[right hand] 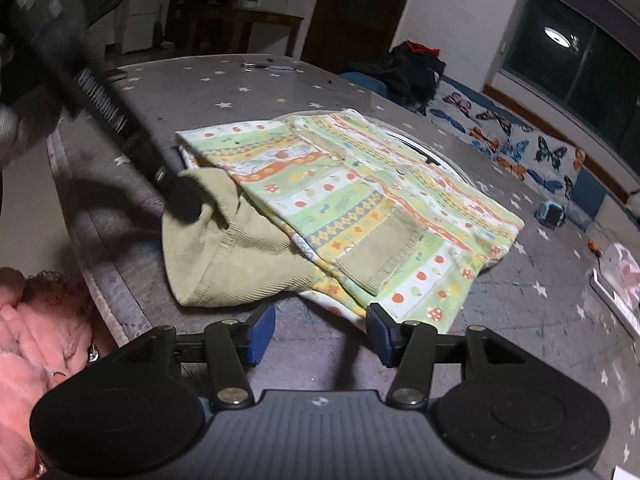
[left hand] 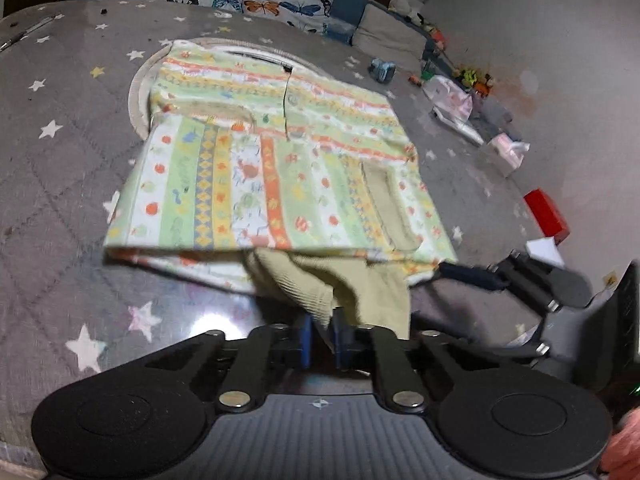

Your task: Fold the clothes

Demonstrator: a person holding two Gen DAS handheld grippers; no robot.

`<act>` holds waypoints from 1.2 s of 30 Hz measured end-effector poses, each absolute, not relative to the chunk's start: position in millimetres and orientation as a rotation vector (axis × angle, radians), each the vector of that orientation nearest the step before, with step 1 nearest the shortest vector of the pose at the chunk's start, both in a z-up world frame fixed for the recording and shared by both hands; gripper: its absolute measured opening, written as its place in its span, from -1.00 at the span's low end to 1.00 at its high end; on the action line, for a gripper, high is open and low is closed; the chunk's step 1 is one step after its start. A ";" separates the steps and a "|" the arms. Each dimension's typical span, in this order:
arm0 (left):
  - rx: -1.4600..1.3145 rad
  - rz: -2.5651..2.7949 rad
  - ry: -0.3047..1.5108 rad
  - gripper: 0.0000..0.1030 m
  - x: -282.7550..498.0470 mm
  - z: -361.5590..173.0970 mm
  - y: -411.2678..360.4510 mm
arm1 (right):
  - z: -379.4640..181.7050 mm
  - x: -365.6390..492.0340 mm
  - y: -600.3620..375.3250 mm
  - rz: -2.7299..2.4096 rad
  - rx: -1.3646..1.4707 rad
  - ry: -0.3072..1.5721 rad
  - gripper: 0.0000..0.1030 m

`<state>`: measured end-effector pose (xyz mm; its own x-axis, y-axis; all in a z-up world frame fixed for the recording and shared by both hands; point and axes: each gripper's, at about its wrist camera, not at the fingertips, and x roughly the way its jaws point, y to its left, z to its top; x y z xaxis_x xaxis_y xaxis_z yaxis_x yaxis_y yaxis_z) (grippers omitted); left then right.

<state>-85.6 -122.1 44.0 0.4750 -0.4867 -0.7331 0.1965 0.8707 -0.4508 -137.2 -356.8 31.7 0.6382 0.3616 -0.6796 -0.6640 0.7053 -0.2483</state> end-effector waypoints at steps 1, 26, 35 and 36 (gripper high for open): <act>-0.344 -0.434 0.984 -0.82 -82.5 48.8 -120.0 | 31.4 -137.9 -356.2 0.617 -0.522 0.633 0.09; -0.202 -0.453 0.780 0.00 -76.7 83.0 -92.0 | 54.0 -72.3 -349.3 0.677 -0.236 0.630 -0.71; 0.201 -0.366 0.631 0.31 -110.9 57.0 -110.4 | 68.8 -54.0 -350.4 0.666 -0.167 0.648 -0.71; 0.240 -0.361 0.618 0.31 -111.9 53.4 -113.6 | 69.6 -52.9 -350.8 0.663 -0.164 0.649 -0.71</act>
